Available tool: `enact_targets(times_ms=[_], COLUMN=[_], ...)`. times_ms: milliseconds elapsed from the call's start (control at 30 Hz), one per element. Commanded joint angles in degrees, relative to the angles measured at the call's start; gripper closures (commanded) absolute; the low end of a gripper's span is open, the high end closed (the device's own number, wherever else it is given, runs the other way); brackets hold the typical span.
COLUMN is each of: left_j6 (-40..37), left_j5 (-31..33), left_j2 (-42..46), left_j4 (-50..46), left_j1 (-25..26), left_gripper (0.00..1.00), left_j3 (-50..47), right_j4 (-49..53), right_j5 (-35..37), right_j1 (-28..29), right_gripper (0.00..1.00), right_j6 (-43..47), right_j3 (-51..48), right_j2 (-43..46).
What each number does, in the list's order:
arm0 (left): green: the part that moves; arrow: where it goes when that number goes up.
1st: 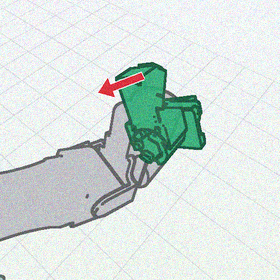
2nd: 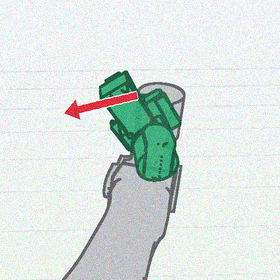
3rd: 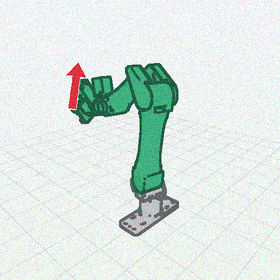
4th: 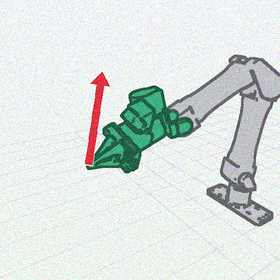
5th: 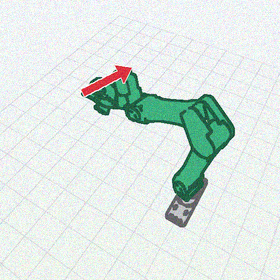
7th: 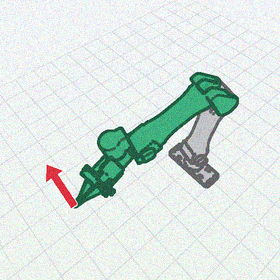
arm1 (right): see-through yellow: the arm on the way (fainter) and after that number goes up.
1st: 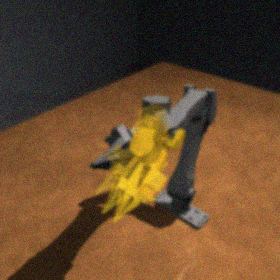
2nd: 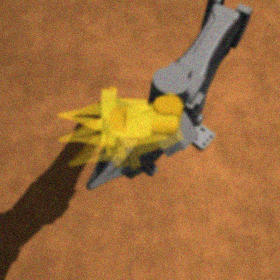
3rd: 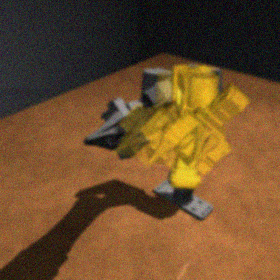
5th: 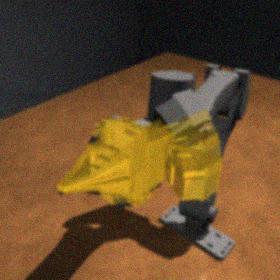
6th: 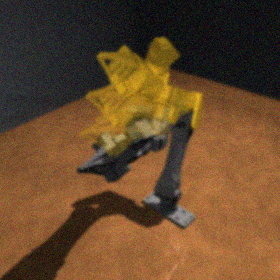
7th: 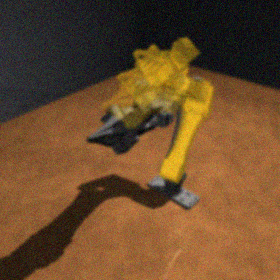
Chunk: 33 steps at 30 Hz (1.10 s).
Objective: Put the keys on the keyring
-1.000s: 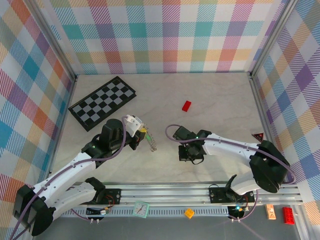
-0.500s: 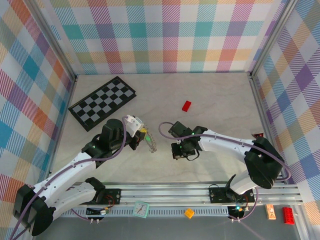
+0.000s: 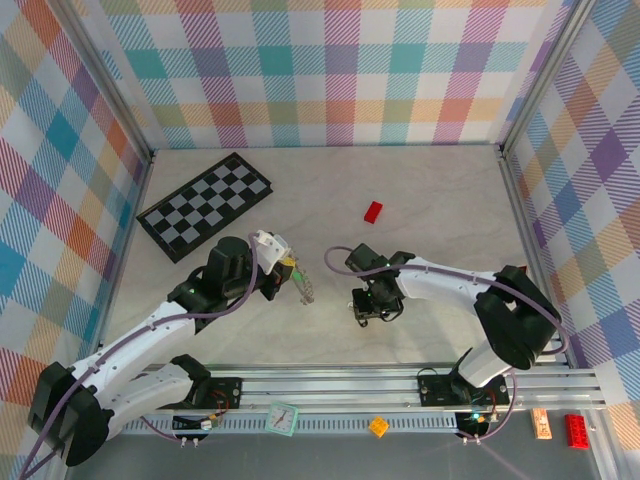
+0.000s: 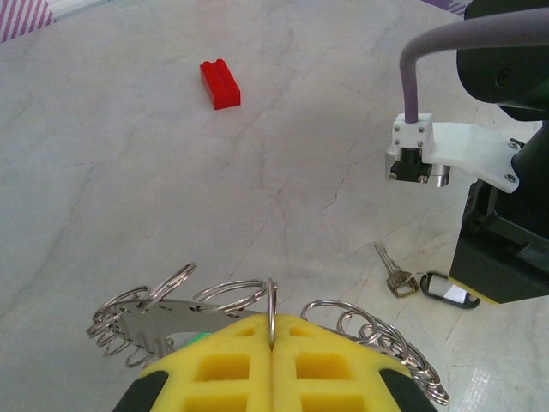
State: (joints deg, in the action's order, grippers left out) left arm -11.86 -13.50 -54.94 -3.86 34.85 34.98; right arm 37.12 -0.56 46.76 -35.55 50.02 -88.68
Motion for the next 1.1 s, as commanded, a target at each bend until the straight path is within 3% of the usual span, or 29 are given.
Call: enact_targets(times_ms=[0, 133, 367, 733, 1067], left_j6=[-1.3, -1.34, -1.18, -1.11, -1.24], left_j5=[-1.19, -1.09, -1.0, -1.42, -1.2], left_j2=[0.35, 0.59, 1.01, 1.15, 1.06], left_j4=[3.22, 3.24, 3.58, 3.75, 3.35], left_j1=[0.39, 0.39, 0.39, 0.48, 0.48], left_gripper=[1.0, 1.0, 1.0, 1.0, 1.0], left_j3=[0.79, 0.66, 0.13, -0.05, 0.17], right_j4=[3.07, 3.31, -3.55, -3.18, -3.29], right_j5=[2.92, 3.37, -1.58, -0.68, 0.28], right_j1=[-0.25, -0.31, -0.18, -0.09, 0.17], right_gripper=[0.65, 0.57, 0.59, 0.67, 0.75], right_j6=[-0.74, -3.97, -12.11, -1.17, 1.55], right_j3=[0.52, 0.28, -2.18, 2.94, 4.43], right_j2=[2.04, 6.77, 8.43, -1.62, -5.0])
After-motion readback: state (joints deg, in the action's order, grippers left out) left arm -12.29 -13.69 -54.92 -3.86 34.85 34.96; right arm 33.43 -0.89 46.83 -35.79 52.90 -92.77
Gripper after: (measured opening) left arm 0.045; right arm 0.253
